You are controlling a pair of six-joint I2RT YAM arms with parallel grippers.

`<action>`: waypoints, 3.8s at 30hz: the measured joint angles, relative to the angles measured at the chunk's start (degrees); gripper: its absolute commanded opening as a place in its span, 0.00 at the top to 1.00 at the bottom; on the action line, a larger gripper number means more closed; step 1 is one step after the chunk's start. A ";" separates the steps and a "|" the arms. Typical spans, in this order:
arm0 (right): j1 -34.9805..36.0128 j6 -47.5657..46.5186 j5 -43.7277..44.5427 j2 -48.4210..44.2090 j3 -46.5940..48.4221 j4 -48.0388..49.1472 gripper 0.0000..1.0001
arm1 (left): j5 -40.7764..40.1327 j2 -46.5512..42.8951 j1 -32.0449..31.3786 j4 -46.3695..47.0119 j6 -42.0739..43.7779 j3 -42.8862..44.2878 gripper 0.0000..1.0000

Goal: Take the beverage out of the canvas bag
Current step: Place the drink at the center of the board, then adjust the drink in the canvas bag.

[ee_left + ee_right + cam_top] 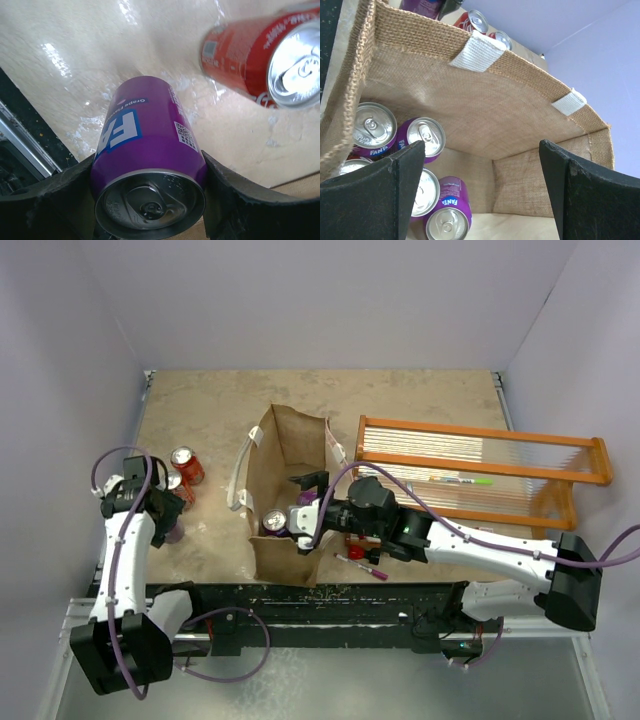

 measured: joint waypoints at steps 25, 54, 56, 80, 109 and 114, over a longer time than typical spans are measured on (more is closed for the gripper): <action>-1.68 0.55 -1.31 -4.61 -0.52 0.37 0.03 | 2.75 8.33 5.60 9.31 -5.88 -1.86 0.91; -1.70 1.03 -2.95 -5.07 -0.50 -1.07 0.03 | 2.21 6.47 5.60 12.15 -4.66 -4.17 0.00; -1.70 1.03 -2.95 -5.07 -0.50 -1.36 0.03 | 2.03 6.14 5.60 11.69 -4.68 -4.13 0.01; -1.70 -3.26 -2.32 -8.81 5.29 -13.68 0.02 | 24.61 3.74 1.55 19.28 14.82 19.91 0.01; -2.01 -12.00 -9.97 -6.43 2.16 -26.99 0.01 | 38.18 8.17 -39.45 25.94 19.93 24.06 0.13; -2.10 -11.93 -10.88 -6.43 0.35 -24.85 0.01 | 35.19 10.56 -41.11 21.03 19.71 23.67 0.16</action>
